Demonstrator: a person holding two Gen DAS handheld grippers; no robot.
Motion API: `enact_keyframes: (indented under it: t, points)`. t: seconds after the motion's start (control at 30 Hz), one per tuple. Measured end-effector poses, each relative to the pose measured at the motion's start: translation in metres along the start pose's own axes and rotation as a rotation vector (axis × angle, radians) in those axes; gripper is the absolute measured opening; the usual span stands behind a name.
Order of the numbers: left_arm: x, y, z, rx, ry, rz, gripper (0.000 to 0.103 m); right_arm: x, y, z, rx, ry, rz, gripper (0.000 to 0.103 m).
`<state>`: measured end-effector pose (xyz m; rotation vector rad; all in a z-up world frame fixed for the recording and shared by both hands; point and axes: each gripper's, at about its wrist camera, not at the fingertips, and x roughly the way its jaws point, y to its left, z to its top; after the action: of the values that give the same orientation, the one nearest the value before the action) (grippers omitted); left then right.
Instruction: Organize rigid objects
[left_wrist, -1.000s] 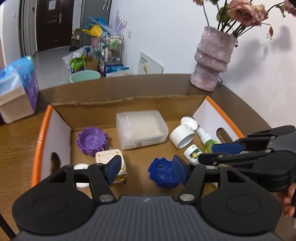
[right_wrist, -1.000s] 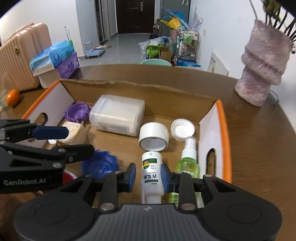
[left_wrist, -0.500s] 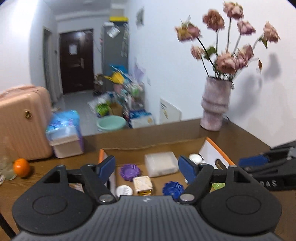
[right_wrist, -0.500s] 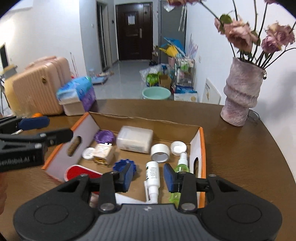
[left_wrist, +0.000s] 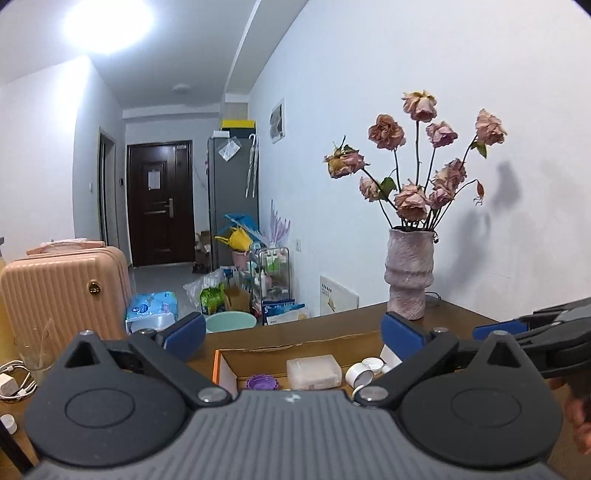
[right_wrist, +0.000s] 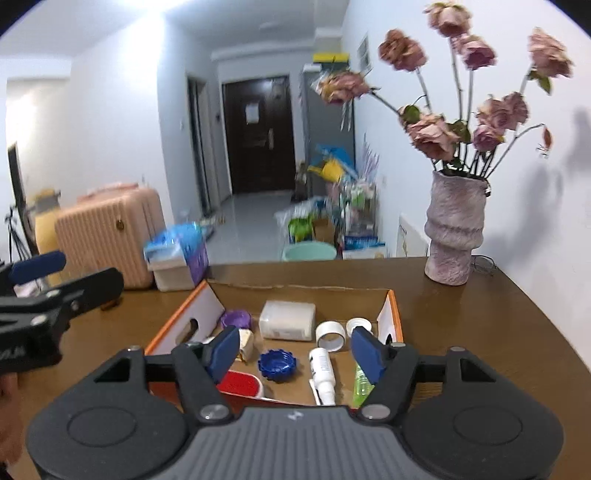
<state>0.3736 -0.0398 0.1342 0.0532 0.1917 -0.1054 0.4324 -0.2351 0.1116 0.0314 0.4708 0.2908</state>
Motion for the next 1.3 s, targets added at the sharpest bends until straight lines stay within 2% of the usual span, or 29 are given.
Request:
enact_keyframes:
  t: [0.07, 0.13, 0.2, 0.23, 0.4, 0.5, 0.67, 0.77, 0.93, 1.07, 1.3]
  points:
    - [-0.007, -0.002, -0.004, -0.003, -0.018, 0.004, 0.103, -0.006, 0.002, -0.009, 0.005, -0.040, -0.004, 0.067]
    - [-0.015, -0.001, -0.010, -0.014, -0.038, 0.013, 0.103, -0.009, 0.003, -0.013, 0.005, -0.062, -0.013, 0.072]
    - [-0.021, 0.000, -0.017, -0.024, -0.054, 0.025, 0.103, -0.016, 0.006, -0.023, -0.013, -0.132, -0.046, 0.079]
    - [-0.024, 0.001, -0.021, -0.027, -0.063, 0.030, 0.103, -0.022, 0.010, -0.034, -0.040, -0.192, -0.073, 0.079]
    - [-0.038, 0.000, -0.041, -0.011, -0.108, 0.049, 0.103, -0.032, 0.011, -0.054, -0.040, -0.256, -0.067, 0.080]
    - [-0.045, 0.001, -0.051, -0.028, -0.116, 0.055, 0.103, -0.035, 0.012, -0.066, -0.022, -0.263, -0.071, 0.083]
    - [-0.061, 0.009, -0.066, -0.060, -0.085, 0.063, 0.103, -0.045, 0.018, -0.086, -0.028, -0.237, -0.076, 0.084]
    - [-0.079, 0.016, -0.073, -0.071, -0.083, 0.066, 0.103, -0.056, 0.024, -0.096, -0.032, -0.225, -0.073, 0.084]
    - [-0.121, 0.028, -0.082, -0.098, -0.100, 0.045, 0.103, -0.090, 0.036, -0.111, -0.040, -0.265, -0.059, 0.086]
    - [-0.150, 0.031, -0.091, -0.068, -0.113, 0.050, 0.103, -0.114, 0.045, -0.122, -0.062, -0.295, -0.057, 0.087]
    - [-0.192, 0.024, -0.116, -0.003, -0.072, 0.074, 0.103, -0.150, 0.057, -0.161, -0.102, -0.246, -0.022, 0.088]
